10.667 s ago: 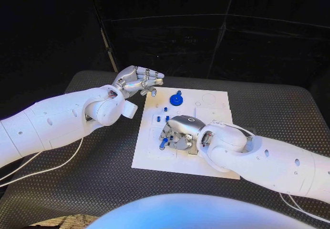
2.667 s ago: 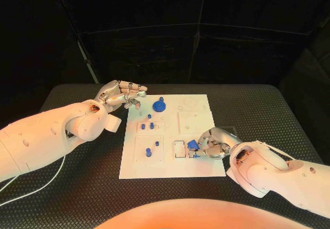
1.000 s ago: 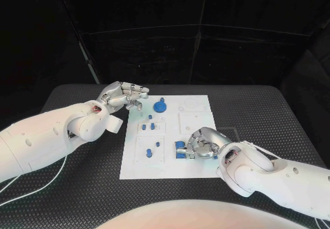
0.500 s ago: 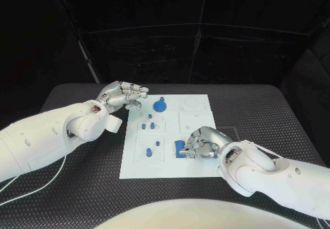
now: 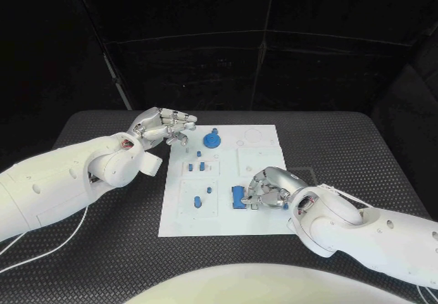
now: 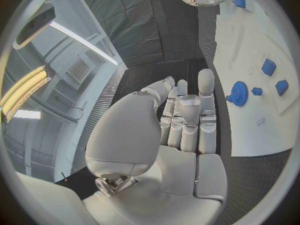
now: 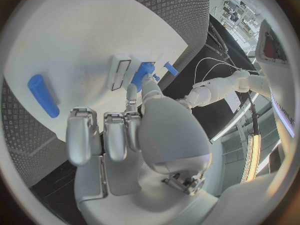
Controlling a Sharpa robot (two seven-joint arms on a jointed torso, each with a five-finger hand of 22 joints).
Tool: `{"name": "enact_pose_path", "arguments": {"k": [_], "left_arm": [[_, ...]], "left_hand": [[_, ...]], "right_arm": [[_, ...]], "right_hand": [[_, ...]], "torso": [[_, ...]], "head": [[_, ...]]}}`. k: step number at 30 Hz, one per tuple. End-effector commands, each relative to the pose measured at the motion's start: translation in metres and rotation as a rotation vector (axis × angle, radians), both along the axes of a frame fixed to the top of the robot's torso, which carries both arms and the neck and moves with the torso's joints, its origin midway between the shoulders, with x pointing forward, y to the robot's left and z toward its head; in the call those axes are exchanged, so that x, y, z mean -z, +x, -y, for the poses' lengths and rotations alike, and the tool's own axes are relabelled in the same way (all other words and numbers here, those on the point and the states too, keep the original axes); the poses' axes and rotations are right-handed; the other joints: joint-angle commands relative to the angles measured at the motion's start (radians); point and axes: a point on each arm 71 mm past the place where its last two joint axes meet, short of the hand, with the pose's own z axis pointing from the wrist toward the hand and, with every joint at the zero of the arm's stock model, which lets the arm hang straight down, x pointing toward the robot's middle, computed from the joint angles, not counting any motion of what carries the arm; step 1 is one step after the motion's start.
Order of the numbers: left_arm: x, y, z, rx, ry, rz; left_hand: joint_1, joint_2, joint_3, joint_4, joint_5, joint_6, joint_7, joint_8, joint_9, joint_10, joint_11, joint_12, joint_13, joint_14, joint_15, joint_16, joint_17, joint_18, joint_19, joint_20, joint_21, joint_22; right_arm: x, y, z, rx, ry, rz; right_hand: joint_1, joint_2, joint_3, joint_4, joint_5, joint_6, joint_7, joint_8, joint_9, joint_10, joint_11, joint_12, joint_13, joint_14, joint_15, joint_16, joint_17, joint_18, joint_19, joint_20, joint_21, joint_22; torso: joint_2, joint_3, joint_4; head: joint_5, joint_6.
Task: Assemble the parts on the task board
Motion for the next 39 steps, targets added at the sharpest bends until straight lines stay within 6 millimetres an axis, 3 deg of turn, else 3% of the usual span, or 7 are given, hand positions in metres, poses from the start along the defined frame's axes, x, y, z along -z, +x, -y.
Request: {"name": "enact_pose_path", "arguments": {"k": [1, 7, 17, 22, 25, 33, 39], "left_arm": [[-0.001, 0.000, 0.001, 0.010, -0.009, 0.000], [-0.001, 0.000, 0.001, 0.008, -0.009, 0.000], [-0.001, 0.000, 0.000, 0.008, -0.008, -0.001], [0.000, 0.000, -0.001, 0.006, -0.006, -0.002], [0.000, 0.000, -0.001, 0.006, -0.006, -0.003], [0.001, 0.000, 0.000, 0.006, -0.006, -0.004], [0.003, 0.000, 0.000, 0.007, -0.007, -0.008]], "left_hand": [[-0.005, 0.007, -0.006, 0.001, 0.004, -0.008, 0.000, 0.000, -0.001, -0.006, 0.000, 0.006, 0.001, -0.006, 0.000, -0.003, -0.001, 0.020, -0.002, 0.007, -0.005, -0.001], [-0.005, 0.007, -0.006, 0.001, 0.004, -0.008, 0.000, 0.000, -0.001, -0.006, 0.000, 0.006, 0.001, -0.006, 0.000, -0.003, -0.001, 0.020, -0.002, 0.007, -0.006, -0.001], [-0.005, 0.007, -0.006, 0.001, 0.004, -0.008, 0.000, 0.000, -0.001, -0.006, 0.000, 0.006, 0.001, -0.006, 0.000, -0.003, -0.001, 0.020, -0.002, 0.007, -0.006, -0.001], [-0.005, 0.007, -0.006, 0.001, 0.004, -0.008, 0.000, 0.000, -0.001, -0.006, 0.000, 0.006, 0.001, -0.006, 0.000, -0.003, -0.001, 0.020, -0.002, 0.007, -0.006, -0.001], [-0.005, 0.007, -0.006, 0.001, 0.004, -0.008, 0.000, 0.000, -0.001, -0.006, 0.000, 0.006, 0.001, -0.006, 0.000, -0.003, -0.001, 0.020, -0.002, 0.007, -0.006, -0.001], [-0.005, 0.007, -0.006, 0.001, 0.004, -0.008, 0.000, 0.000, -0.001, -0.006, 0.000, 0.006, 0.001, -0.006, 0.000, -0.003, -0.001, 0.020, -0.002, 0.007, -0.006, -0.001], [-0.005, 0.007, -0.006, 0.001, 0.004, -0.008, 0.000, 0.000, -0.001, -0.006, 0.000, 0.006, 0.001, -0.006, 0.000, -0.003, -0.001, 0.020, -0.002, 0.007, -0.006, -0.001]], "right_arm": [[0.000, 0.002, -0.003, -0.020, -0.029, 0.019], [0.001, 0.004, -0.001, 0.006, -0.038, 0.041], [-0.005, 0.002, 0.009, 0.031, -0.022, 0.080], [-0.012, -0.001, 0.019, 0.045, 0.030, 0.102], [-0.016, -0.003, 0.031, 0.064, 0.041, 0.108], [-0.013, -0.003, 0.078, 0.136, -0.078, 0.059], [-0.012, -0.003, 0.092, 0.151, -0.147, 0.068]], "right_hand": [[0.015, 0.006, 0.005, -0.011, -0.005, 0.012, -0.002, -0.006, 0.001, 0.054, -0.008, -0.004, 0.185, 0.085, -0.009, -0.001, 0.165, -0.013, 0.029, -0.009, 0.006, 0.061], [0.018, 0.017, 0.013, -0.016, -0.005, 0.021, -0.004, -0.010, 0.001, 0.056, -0.010, -0.003, 0.187, 0.085, -0.010, 0.000, 0.166, -0.014, 0.029, -0.010, 0.006, 0.062], [-0.013, 0.025, 0.016, -0.008, 0.044, 0.032, -0.007, -0.026, 0.001, 0.056, -0.013, -0.003, 0.188, 0.085, -0.013, -0.001, 0.165, -0.014, 0.030, -0.013, 0.006, 0.063], [-0.034, 0.017, 0.013, 0.001, 0.068, 0.004, 0.006, -0.056, -0.008, 0.043, -0.003, -0.022, 0.169, 0.083, -0.007, -0.006, 0.155, -0.014, 0.029, -0.010, 0.005, 0.061], [-0.056, 0.015, 0.011, 0.014, 0.074, -0.007, 0.016, -0.074, -0.015, 0.038, 0.006, -0.029, 0.163, 0.082, 0.001, -0.007, 0.152, -0.013, 0.027, -0.004, 0.003, 0.059], [-0.074, -0.001, 0.008, 0.025, 0.073, -0.007, 0.023, -0.096, -0.025, 0.033, 0.013, -0.036, 0.156, 0.082, 0.007, -0.008, 0.151, -0.013, 0.027, 0.003, 0.004, 0.061], [-0.088, -0.012, 0.009, 0.038, 0.072, 0.002, 0.025, -0.107, -0.029, 0.029, 0.015, -0.042, 0.150, 0.080, 0.010, -0.012, 0.142, -0.012, 0.025, 0.007, 0.001, 0.055]], "torso": [[0.000, 0.0004, 0.0011], [0.000, -0.0002, -0.0006], [-0.001, 0.0010, 0.0003], [-0.001, 0.0011, -0.0006], [-0.001, 0.0006, -0.0001], [-0.002, -0.0018, -0.0027], [-0.002, 0.0038, -0.0108]], "head": [[0.001, 0.000], [0.001, -0.002], [0.000, -0.003], [-0.003, -0.001], [-0.007, 0.000], [-0.029, 0.007], [-0.035, 0.010]]}}
